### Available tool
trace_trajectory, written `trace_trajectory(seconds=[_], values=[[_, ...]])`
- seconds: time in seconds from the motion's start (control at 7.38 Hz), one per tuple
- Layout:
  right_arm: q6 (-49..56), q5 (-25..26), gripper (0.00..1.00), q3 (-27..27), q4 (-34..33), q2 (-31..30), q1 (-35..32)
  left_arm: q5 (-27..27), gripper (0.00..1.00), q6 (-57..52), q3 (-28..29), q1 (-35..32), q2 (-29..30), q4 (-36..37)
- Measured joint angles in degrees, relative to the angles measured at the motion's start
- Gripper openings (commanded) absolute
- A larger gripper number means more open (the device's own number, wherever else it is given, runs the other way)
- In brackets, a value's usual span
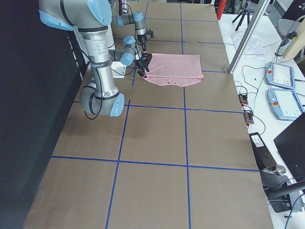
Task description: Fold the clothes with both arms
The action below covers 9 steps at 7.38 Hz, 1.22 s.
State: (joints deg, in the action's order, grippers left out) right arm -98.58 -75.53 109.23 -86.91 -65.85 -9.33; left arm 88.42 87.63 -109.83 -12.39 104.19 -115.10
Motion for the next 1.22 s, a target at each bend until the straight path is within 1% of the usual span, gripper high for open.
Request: trace_trajectory(seconds=[0.14,0.27,0.54,0.68,0.81,0.95,1.08,1.22], values=[[-0.23,0.02,0.66,-0.87,-0.13,0.42,0.2,0.0,0.0,0.0,-0.02,0.0,-0.02,-0.02],[-0.38,0.03,0.61,-1.47,-0.17,0.71,0.33,0.0,0.0,0.0,-0.06,0.0,-0.03,-0.03],[-0.58,0.03,0.61,-1.94,-0.19,0.86,0.55,0.05,0.0,-0.06,-0.06,0.0,-0.04,-0.03],[-0.65,0.05,0.54,-2.03,-0.19,0.89,0.76,0.08,0.0,-0.08,-0.04,0.0,-0.04,-0.06],[-0.88,0.09,0.45,-2.06,-0.19,0.92,1.0,0.08,0.0,-0.08,-0.04,0.0,-0.04,-0.09],[-1.38,0.11,0.2,-2.08,-0.19,0.95,1.26,0.11,0.0,-0.09,-0.05,-0.01,-0.04,-0.11],[-2.0,0.13,0.0,-2.08,-0.19,1.07,1.46,0.12,0.0,-0.09,-0.06,-0.05,-0.06,-0.12],[-2.63,0.19,0.0,-2.09,-0.19,1.23,1.56,0.11,0.0,-0.09,-0.07,-0.08,-0.09,-0.12]])
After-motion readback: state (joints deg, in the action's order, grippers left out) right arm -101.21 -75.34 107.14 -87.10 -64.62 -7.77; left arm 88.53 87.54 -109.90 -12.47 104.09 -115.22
